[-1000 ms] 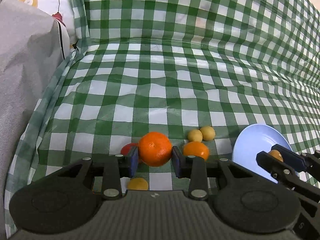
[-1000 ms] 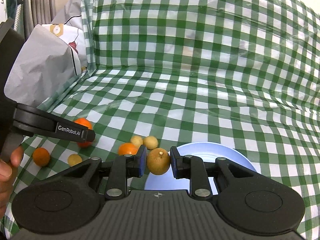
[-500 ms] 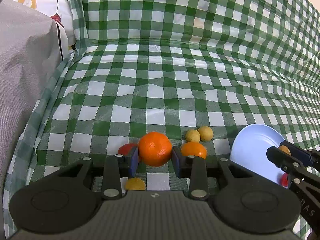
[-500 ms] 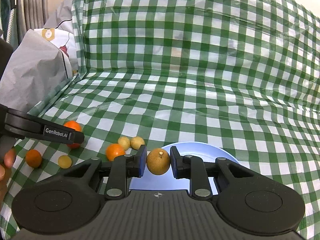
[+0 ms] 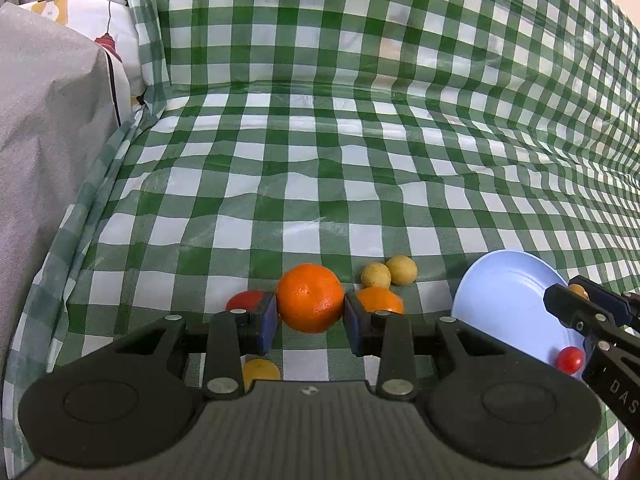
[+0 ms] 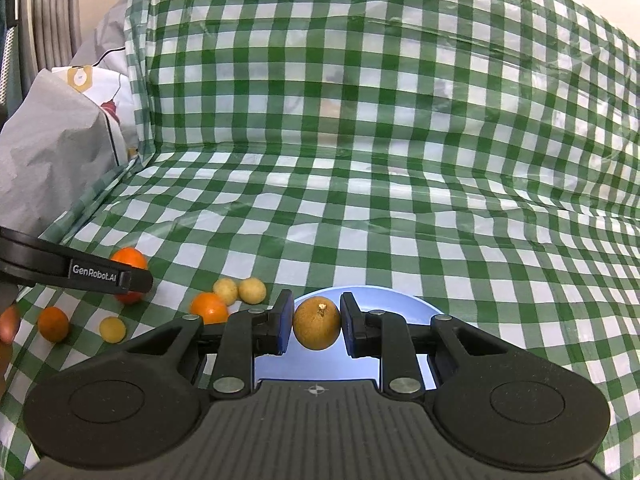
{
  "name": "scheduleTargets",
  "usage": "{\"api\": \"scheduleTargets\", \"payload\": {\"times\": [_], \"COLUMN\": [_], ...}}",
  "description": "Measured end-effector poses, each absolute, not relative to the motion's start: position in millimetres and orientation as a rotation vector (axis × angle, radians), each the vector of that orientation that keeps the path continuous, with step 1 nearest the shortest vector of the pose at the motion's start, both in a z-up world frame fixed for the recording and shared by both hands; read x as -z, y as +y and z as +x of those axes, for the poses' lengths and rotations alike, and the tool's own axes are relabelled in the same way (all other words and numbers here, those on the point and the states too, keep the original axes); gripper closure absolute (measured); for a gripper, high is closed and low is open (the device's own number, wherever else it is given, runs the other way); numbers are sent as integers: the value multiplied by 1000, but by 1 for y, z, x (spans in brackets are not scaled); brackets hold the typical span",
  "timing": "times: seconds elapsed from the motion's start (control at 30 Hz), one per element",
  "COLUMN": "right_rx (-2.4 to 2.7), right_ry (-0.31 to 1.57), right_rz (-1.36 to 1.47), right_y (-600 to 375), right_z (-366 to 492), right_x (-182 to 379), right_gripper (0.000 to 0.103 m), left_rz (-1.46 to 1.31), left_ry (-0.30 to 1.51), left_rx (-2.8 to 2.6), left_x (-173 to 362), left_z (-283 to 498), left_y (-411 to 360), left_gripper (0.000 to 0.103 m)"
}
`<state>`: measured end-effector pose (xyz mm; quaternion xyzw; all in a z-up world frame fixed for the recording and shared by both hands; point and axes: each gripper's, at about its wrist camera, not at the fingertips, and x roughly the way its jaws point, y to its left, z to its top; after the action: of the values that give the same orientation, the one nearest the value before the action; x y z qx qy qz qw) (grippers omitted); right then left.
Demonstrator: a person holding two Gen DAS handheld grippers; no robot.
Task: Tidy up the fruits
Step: 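Carry both fruits over the blue plate and open both tools to release them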
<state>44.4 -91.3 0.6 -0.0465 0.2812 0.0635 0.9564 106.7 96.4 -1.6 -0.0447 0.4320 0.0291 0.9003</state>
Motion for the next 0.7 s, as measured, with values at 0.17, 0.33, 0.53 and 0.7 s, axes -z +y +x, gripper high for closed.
{"api": "scheduleTargets", "payload": {"times": [0.17, 0.33, 0.53, 0.7], "right_rx": [-85, 24, 143, 164], "right_ry": [557, 537, 527, 530], "right_rz": [-85, -32, 78, 90], "right_y": [-100, -124, -158, -166], "right_z": [44, 44, 45, 45], "right_x": [-2, -7, -12, -10], "right_gripper": [77, 77, 77, 77], "left_rz": [-100, -103, -92, -51], "left_ry": [872, 837, 790, 759], "left_rx": [-35, 11, 100, 184], "left_x": [-1, -6, -11, -10], "left_z": [107, 107, 104, 99], "left_y": [89, 75, 46, 15], "left_gripper": [64, 64, 64, 64]}}
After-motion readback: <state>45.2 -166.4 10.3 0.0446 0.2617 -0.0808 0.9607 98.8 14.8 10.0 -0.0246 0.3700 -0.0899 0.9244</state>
